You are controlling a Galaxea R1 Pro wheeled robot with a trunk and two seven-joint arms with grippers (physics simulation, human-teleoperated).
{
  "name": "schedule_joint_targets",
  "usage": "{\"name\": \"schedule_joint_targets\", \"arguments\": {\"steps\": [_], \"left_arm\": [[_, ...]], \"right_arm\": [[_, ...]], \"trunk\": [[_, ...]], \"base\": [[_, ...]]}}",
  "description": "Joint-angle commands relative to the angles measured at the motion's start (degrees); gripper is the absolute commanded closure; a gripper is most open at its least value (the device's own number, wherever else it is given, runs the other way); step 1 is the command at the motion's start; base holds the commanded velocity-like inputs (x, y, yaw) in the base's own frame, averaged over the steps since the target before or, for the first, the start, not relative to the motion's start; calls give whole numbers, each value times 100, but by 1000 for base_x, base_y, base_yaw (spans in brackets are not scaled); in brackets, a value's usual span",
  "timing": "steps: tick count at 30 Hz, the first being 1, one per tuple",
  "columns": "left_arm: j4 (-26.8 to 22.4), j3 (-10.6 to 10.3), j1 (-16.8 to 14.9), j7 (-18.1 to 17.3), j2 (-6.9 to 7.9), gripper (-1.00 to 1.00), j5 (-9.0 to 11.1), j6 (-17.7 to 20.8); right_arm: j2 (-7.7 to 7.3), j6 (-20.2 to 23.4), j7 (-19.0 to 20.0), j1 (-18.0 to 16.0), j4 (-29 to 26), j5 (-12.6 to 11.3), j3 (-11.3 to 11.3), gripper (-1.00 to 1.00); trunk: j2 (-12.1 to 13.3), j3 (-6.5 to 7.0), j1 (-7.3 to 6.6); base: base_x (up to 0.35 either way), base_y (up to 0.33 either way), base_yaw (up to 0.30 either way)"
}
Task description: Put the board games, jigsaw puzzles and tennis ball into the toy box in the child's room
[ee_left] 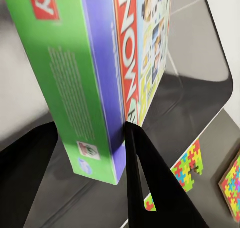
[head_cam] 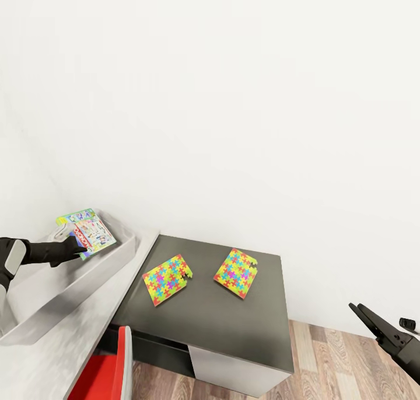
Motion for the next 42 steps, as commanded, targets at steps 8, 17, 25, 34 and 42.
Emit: {"name": "schedule_joint_targets", "arguments": {"steps": [8, 17, 25, 34, 42], "left_arm": [[-1, 16, -5, 12, -1, -100, 32, 41], [-1, 14, -5, 12, -1, -100, 32, 41], [-1, 12, -5, 12, 4, -100, 32, 41], [-22, 47, -5, -124, 59, -100, 32, 43], [-42, 94, -2, -1461, 369, -100, 22, 49]], "right_arm": [[-2, 41, -7, 0, 6, -31, 2, -100], [-2, 41, -7, -2, 7, -31, 2, -100], [-2, 41, -7, -1, 7, -31, 2, -100], [-2, 41, -7, -1, 7, -31, 0, -100], [-2, 42, 0, 0, 7, -37, -2, -100]], "trunk": [[-11, -10, 3], [-11, -10, 3], [-11, -10, 3], [-11, -10, 3], [-11, -10, 3]], "base": [[0, 0, 0], [0, 0, 0], [0, 0, 0], [0, 0, 0], [0, 0, 0]]}}
